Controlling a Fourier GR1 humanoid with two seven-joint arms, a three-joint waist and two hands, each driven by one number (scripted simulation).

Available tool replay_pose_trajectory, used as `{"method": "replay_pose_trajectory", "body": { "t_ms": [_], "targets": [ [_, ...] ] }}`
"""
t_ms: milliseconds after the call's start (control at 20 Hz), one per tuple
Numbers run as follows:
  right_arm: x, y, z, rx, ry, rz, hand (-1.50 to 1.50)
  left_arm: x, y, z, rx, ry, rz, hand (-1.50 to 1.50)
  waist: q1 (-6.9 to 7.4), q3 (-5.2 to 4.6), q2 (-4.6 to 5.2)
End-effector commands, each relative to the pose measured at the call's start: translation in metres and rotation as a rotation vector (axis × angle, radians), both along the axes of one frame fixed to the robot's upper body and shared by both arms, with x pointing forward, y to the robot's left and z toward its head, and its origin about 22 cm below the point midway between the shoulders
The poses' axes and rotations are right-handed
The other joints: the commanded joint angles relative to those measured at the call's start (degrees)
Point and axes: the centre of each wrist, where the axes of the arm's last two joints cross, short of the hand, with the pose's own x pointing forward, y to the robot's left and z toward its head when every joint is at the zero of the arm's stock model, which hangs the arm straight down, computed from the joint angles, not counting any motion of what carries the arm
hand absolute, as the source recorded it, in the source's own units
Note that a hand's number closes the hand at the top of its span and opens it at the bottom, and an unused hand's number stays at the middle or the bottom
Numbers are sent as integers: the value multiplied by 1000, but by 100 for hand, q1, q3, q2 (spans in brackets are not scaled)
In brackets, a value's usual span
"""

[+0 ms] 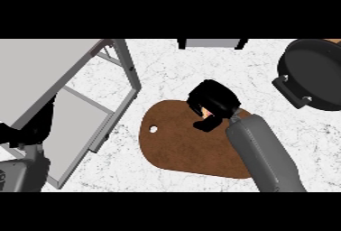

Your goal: Pick the cupcake from the cutting board and place it in the pot

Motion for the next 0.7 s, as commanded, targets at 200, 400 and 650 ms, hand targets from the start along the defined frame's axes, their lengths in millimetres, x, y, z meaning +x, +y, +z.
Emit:
{"method": "replay_pose_trajectory", "body": {
  "t_ms": [200,400,650],
  "targets": [
    [40,-29,42,102,-78,-853,150,2,-10,4,-4,-20,-41,0,4,23,109],
    [57,-35,80,114,-247,-1196,150,2,-13,2,-10,-11,-54,0,174,16,134],
    [74,-40,116,152,-468,-1516,150,6,-26,5,-10,-26,-96,0,302,33,145]
  ]
}}
